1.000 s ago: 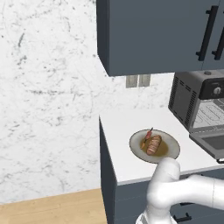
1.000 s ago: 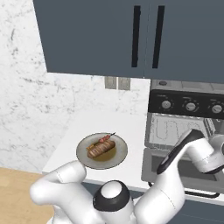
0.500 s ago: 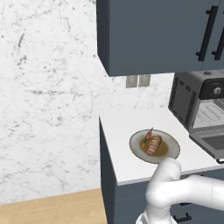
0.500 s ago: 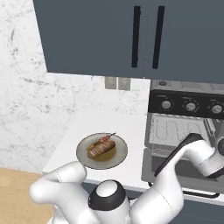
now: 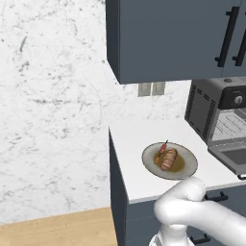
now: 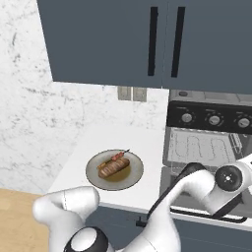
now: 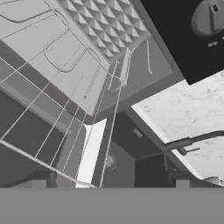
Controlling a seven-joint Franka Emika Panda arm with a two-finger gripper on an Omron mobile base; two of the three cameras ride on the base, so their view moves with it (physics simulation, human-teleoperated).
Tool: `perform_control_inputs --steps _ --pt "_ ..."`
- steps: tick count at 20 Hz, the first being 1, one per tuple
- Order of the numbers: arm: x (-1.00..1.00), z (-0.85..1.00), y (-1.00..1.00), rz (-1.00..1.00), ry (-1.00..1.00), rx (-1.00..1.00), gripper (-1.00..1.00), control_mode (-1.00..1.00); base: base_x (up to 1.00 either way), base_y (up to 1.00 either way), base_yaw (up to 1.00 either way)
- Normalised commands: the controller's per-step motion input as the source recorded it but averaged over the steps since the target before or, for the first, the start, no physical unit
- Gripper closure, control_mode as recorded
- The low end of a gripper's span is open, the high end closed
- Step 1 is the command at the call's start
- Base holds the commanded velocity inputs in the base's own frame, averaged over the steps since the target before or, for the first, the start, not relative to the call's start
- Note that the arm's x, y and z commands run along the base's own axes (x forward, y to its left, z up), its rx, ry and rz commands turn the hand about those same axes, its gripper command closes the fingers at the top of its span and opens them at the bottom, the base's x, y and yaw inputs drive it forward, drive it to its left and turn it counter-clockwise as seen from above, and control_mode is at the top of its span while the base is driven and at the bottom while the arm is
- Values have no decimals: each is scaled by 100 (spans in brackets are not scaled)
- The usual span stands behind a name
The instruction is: Pick up the kebab skewer and baguette bread, and place them inside the toaster oven. Close the toaster oven door and start by setting the timer.
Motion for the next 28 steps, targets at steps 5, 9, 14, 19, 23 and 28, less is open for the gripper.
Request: perform_control_inputs --steps 5,9,14,19,23,28 --pt "-100 21 100 14 6 -41 -100 -100 0 0 0" --pt "-62 63 100 27 17 -30 -100 -100 0 0 0" --pt "-3 78 99 37 56 -26 -100 -100 0 0 0" --pt "-1 59 79 38 62 -6 -100 -100 0 0 0" --pt "0 15 96 36 64 -13 -100 -100 0 0 0" --pt "0 0 100 33 60 -16 -100 -100 0 0 0"
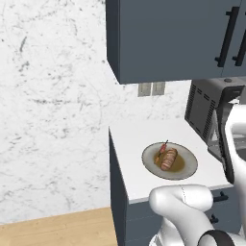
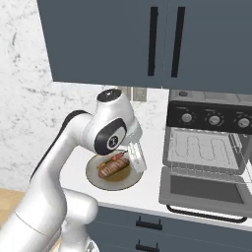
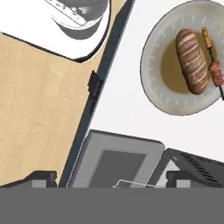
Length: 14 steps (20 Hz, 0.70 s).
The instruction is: Pick up the kebab skewer and baguette bread, and place them inside the toaster oven. Close the toaster oven door and start by setting the timer.
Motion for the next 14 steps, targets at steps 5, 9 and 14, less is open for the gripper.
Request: perform_control_inputs --steps 5,9,14 --pt "5 -22 90 8 15 -6 -100 -100 0 0 0" --pt "12 -18 77 2 0 0 -100 -100 0 0 0" --pt "20 -39 78 21 3 0 -100 -100 0 0 0"
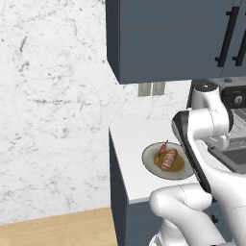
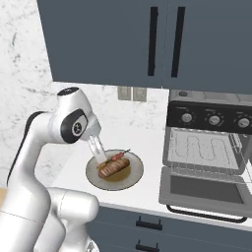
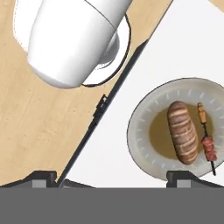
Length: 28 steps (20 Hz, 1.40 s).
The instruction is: Pick up the kebab skewer and baguette bread, and place them inside the toaster oven. Close the toaster oven door and start by setting the timer.
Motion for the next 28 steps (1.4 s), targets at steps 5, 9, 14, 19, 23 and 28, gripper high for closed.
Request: perform_control_inputs --steps 5,9,14,19,23,28 --pt "26 -58 37 39 4 0 -100 -100 0 0 0" --pt "25 -46 9 36 4 0 -100 -100 0 0 0" --pt "26 -44 17 25 5 0 -100 -100 0 0 0" --pt "43 -29 2 14 1 3 -100 -100 0 0 0" --pt "39 -29 0 0 3 7 -100 -100 0 0 0" --pt "38 -34 -5 0 9 6 -100 -100 0 0 0"
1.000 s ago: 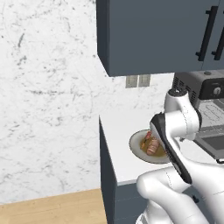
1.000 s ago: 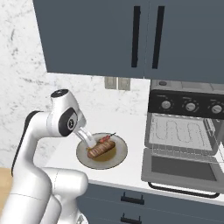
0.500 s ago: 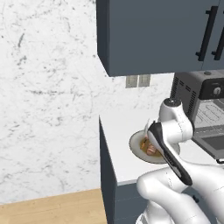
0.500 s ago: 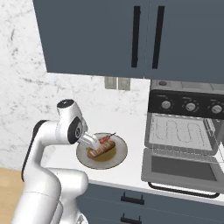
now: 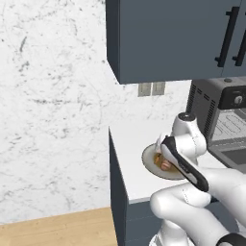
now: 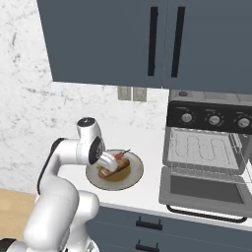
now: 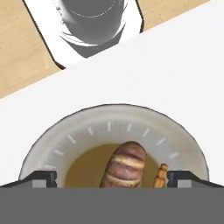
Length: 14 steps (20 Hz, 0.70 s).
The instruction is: Pick up the kebab skewer and baguette bread, and place them inside the toaster oven. Close the toaster oven door and start by setting the timer.
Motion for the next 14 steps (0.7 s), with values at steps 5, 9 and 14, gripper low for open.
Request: perform_control_inputs --steps 5,9,14 --pt "27 -30 -31 -4 6 7 -100 -100 0 0 0" --pt "12 -34 -22 -7 1 3 -100 -100 0 0 0" --pt "36 -18 0 0 0 0 -100 -100 0 0 0"
